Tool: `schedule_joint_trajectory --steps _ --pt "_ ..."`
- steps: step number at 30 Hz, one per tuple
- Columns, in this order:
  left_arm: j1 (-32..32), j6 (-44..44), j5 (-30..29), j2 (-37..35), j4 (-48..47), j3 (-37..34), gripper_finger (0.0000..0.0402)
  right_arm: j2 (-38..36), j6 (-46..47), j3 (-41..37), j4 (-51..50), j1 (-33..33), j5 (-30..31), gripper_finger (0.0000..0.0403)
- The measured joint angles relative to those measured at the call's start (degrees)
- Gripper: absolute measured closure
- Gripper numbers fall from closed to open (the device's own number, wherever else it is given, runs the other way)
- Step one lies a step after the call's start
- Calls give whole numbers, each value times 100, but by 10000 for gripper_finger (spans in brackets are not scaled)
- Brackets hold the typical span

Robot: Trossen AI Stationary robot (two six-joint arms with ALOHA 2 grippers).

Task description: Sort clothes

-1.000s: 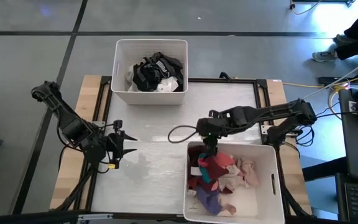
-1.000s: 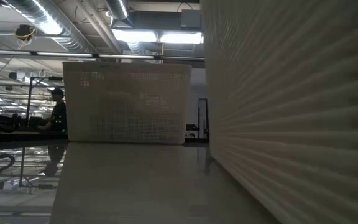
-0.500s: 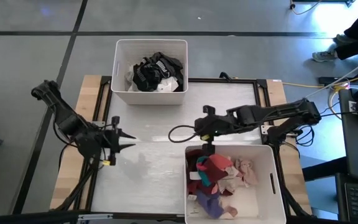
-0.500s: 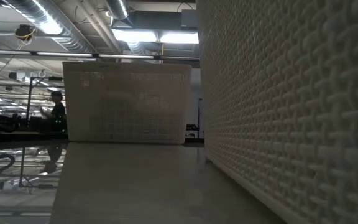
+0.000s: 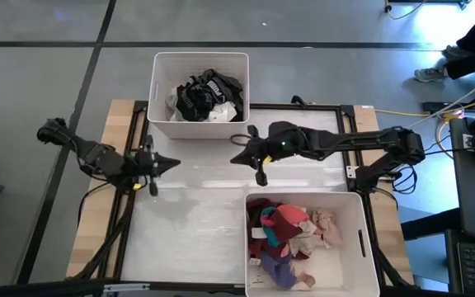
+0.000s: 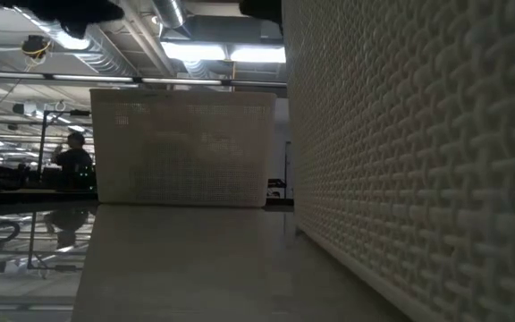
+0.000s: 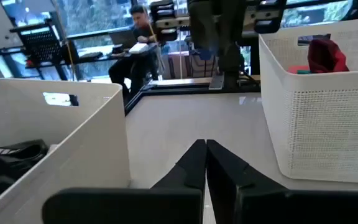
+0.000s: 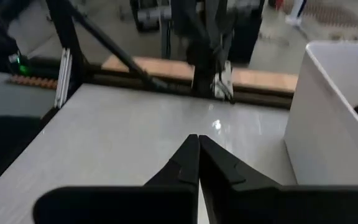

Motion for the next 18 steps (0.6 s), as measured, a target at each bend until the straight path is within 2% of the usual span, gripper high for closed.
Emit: schedule_joint_trajectory --steps 4,8,12,18 --pt "693 358 771 -188 799 -547 401 0 34 -725 1375 -203 -439 398" --pt "1486 538 1284 -294 1244 -961 401 2 229 -1269 2321 -347 -756 397" --pt "2119 533 2002 -449 1500 -1326 401 2 360 -1609 2565 -374 -822 395" --pt "2432 497 2065 -999 1735 -1825 401 -519 360 -2076 2581 -369 -814 398"
